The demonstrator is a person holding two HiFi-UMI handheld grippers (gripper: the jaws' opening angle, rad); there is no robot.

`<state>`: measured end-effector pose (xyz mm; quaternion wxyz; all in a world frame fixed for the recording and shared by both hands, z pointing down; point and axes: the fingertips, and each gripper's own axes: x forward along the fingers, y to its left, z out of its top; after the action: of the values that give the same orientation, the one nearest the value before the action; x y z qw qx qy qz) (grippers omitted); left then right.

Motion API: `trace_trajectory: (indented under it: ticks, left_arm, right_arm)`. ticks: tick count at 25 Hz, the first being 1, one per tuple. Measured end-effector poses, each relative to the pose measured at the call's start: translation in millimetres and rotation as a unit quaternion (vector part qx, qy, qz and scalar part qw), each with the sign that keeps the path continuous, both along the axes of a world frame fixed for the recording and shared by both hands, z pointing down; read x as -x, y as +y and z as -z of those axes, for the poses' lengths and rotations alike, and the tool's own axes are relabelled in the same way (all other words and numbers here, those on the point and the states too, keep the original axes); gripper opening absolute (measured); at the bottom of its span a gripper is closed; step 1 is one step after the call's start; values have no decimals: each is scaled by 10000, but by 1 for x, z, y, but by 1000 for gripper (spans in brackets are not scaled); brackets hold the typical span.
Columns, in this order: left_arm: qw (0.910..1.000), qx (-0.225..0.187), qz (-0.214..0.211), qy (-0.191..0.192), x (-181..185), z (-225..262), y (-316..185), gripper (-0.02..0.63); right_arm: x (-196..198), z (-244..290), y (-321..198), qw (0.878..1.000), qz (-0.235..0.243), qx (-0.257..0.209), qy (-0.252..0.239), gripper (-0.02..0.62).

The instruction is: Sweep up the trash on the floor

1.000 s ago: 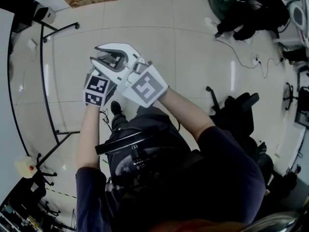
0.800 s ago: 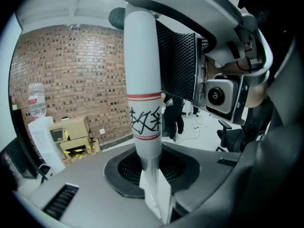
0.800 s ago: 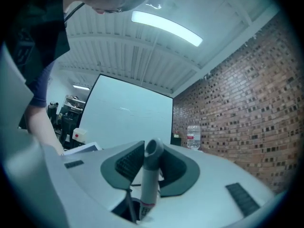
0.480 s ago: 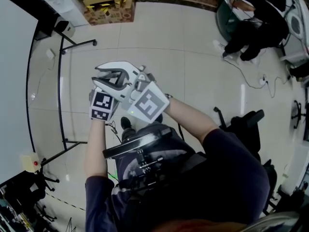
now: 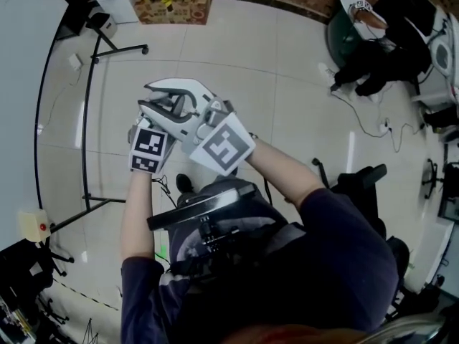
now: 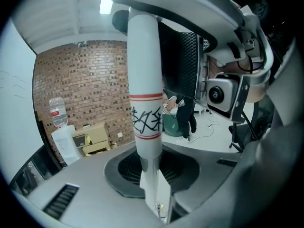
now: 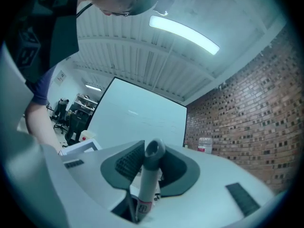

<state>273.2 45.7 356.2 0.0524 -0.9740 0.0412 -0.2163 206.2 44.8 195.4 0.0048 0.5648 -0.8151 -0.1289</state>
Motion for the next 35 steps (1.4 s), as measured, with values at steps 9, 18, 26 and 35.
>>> trace_trajectory:
  ticks: [9, 18, 26, 35]
  left_arm:
    - [9993, 224, -142, 274, 78, 2, -18, 58]
    - [9990, 197, -93, 390, 149, 10, -47, 57]
    - [9985, 132, 178, 501, 164, 23, -40, 54]
    - [9980, 168, 164, 580, 194, 15, -60, 51]
  right_arm:
    - [86, 1, -33, 9995, -21, 57, 320, 107]
    - [168, 2, -57, 9982, 91, 71, 581, 107]
    - [182, 17, -36, 9926, 419, -59, 1139, 109]
    - [200, -2, -60, 9964, 272, 416, 685, 110]
